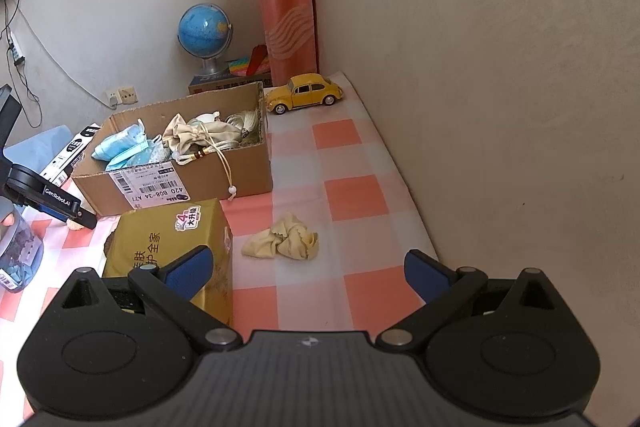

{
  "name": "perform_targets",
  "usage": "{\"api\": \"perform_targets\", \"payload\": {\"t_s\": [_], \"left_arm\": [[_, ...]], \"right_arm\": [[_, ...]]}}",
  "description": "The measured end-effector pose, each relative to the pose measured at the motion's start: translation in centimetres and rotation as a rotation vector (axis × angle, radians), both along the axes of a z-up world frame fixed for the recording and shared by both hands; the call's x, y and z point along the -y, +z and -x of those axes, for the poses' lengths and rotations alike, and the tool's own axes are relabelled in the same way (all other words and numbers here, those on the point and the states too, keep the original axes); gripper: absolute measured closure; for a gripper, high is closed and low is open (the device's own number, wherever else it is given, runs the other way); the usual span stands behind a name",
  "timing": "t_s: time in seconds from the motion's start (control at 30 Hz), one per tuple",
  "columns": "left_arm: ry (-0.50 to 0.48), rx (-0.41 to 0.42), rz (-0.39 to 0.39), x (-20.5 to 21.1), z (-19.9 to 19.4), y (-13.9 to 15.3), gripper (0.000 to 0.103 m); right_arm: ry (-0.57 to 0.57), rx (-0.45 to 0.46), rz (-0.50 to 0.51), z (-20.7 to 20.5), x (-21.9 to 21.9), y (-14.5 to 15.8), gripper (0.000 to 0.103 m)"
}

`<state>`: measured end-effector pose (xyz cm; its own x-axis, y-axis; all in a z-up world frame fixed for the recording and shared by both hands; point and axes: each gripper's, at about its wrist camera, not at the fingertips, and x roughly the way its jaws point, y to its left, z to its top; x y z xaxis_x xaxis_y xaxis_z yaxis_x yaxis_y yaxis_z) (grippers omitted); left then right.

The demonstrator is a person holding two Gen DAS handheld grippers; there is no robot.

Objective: Organize soft objects
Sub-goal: 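Grasp the cream hair scrunchie with the left tool while the right tool moves to the crumpled beige cloth, then grasp the crumpled beige cloth with the right tool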

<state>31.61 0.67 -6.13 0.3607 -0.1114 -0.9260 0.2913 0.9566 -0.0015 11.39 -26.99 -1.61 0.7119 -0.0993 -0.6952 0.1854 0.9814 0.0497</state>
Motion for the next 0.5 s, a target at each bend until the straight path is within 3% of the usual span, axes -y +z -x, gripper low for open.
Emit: {"api": "perform_targets", "payload": {"t_s": [0.2, 0.5], "left_arm": [[0.008, -0.002, 0.019, -0.1, -0.1, -0.2, 0.069], [-0.001, -0.01, 0.043, 0.2, 1.3, 0.0, 0.071]], "right_arm": [[0.002, -0.002, 0.005, 0.1, 0.0, 0.0, 0.0], [0.012, -0.006, 0.005, -0.5, 0.2, 0.2, 0.001]]}}
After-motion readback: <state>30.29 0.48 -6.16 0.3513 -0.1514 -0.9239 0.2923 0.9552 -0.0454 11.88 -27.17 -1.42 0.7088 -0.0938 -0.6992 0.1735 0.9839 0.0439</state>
